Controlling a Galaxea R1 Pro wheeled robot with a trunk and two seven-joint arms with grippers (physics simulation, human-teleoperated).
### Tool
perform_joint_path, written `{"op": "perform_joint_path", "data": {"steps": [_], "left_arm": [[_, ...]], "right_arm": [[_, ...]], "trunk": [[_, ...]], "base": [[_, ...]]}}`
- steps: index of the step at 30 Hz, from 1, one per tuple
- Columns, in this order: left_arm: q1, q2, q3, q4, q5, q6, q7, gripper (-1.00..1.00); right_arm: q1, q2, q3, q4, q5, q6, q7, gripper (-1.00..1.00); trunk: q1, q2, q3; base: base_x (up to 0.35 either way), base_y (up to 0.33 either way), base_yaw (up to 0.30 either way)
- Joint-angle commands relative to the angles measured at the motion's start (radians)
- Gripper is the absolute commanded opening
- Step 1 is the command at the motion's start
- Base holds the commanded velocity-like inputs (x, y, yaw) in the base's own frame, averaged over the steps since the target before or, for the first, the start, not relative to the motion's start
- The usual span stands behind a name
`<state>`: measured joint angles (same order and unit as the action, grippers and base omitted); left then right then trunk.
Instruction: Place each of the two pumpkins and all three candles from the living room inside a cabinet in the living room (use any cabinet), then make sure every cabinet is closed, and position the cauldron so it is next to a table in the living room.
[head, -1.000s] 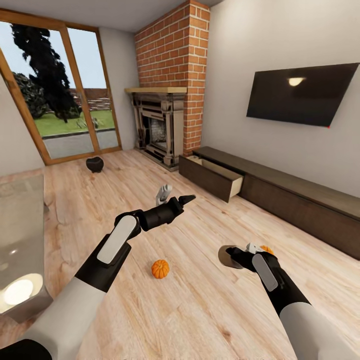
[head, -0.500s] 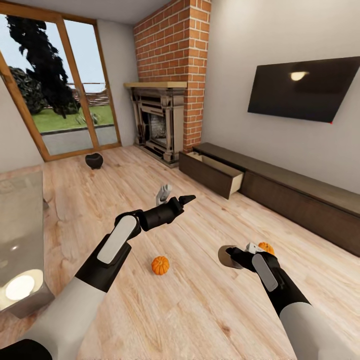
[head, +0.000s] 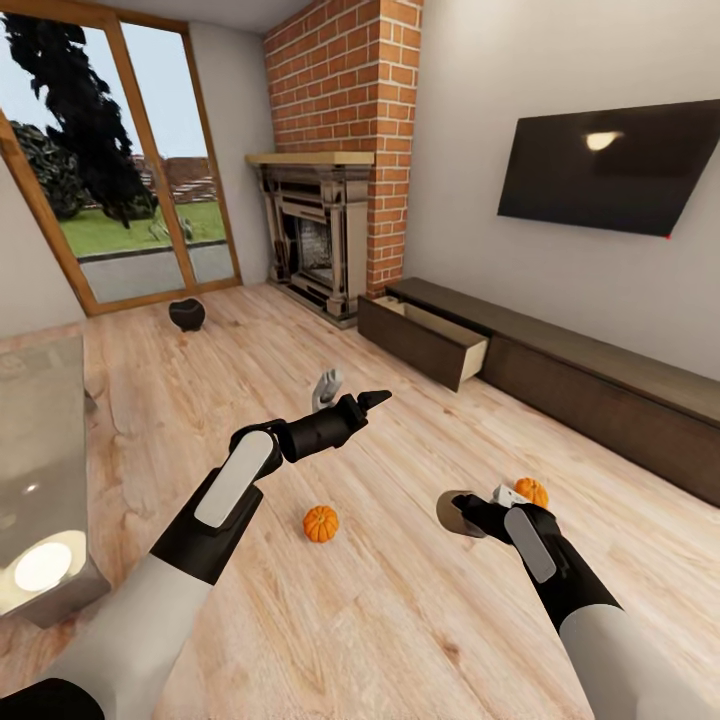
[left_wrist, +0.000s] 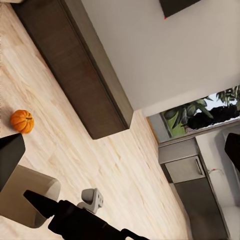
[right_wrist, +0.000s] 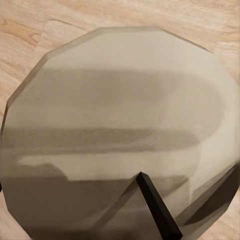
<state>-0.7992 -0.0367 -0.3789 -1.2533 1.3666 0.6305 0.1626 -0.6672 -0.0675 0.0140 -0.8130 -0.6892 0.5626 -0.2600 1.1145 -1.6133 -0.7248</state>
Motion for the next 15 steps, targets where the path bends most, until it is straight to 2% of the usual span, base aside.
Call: {"op": "perform_joint_path", "data": {"steps": [1,11,13,15], "left_arm": [[0.000,0.000,0.000,0.000,0.000,0.000,0.000,1.00],[0.000,0.000,0.000,0.000,0.000,0.000,0.000,1.00],[0.000,0.000,-0.001,0.000,-0.001,0.000,0.000,1.00],[0.000,0.002,-0.026,0.000,-0.002,-0.001,0.000,1.00]], "right_arm": [[0.000,0.000,0.000,0.000,-0.007,-0.002,-0.001,-1.00],[0.000,0.000,0.002,0.000,-0.006,-0.003,0.008,-1.00],[0.000,0.000,0.002,0.000,-0.006,-0.004,0.008,-1.00],[0.000,0.001,0.003,0.000,-0.006,-0.004,0.008,-1.00]], "trunk": [[0.000,0.000,-0.002],[0.000,0.000,-0.007],[0.000,0.000,-0.007],[0.000,0.000,-0.007]], "base": [[0.000,0.000,0.000],[0.002,0.000,0.000],[0.128,0.000,0.000],[0.257,0.000,0.000]]}}
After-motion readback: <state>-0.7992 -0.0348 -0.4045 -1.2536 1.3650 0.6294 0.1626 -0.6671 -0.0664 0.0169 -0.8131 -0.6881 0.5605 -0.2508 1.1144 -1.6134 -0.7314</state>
